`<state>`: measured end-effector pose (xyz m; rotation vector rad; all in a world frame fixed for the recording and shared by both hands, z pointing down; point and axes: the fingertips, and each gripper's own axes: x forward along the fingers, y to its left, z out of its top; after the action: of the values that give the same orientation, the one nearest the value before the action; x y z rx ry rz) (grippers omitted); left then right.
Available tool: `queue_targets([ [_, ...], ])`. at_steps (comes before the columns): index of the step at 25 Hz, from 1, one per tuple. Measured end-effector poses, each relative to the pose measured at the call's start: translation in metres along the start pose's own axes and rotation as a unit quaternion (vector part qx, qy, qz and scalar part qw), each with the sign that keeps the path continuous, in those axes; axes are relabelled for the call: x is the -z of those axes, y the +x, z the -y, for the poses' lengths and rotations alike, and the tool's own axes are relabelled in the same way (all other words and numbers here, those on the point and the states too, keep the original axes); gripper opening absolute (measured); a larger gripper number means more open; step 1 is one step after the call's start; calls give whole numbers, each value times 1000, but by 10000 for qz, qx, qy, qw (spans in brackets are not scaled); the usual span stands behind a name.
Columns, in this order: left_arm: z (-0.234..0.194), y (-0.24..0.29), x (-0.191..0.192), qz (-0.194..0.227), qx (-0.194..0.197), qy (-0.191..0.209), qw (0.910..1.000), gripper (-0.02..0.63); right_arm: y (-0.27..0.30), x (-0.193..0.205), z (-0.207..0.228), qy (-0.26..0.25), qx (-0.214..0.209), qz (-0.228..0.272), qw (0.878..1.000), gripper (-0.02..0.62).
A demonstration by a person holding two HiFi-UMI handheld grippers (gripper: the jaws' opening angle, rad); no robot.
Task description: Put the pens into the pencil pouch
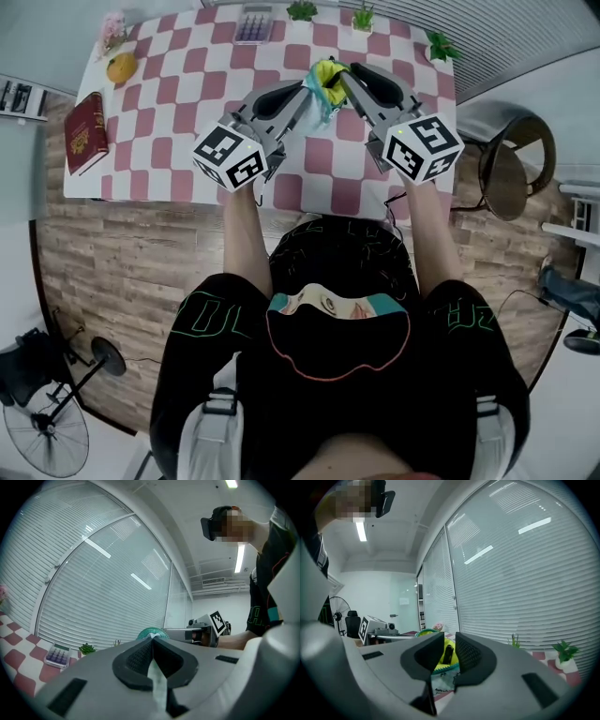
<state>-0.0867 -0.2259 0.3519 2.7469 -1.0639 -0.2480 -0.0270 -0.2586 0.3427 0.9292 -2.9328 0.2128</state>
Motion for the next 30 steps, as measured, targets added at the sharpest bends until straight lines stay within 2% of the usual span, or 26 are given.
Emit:
queue_targets([
  [11, -7, -9, 1, 44, -117, -48, 9999, 0, -1, -2, 17, 149, 268, 29, 9995, 10],
  [16, -15, -18, 2, 83, -260, -86, 9996, 0, 9, 7, 35, 157, 592, -347, 9975, 3],
  [24, -29, -29, 6, 49, -440, -86, 9990, 0, 35, 24, 55, 114, 638, -861, 9942, 3],
  [30, -41, -34, 10, 48, -590, -96, 9982, 0, 55, 48, 74, -22, 749, -1536, 9853, 3],
])
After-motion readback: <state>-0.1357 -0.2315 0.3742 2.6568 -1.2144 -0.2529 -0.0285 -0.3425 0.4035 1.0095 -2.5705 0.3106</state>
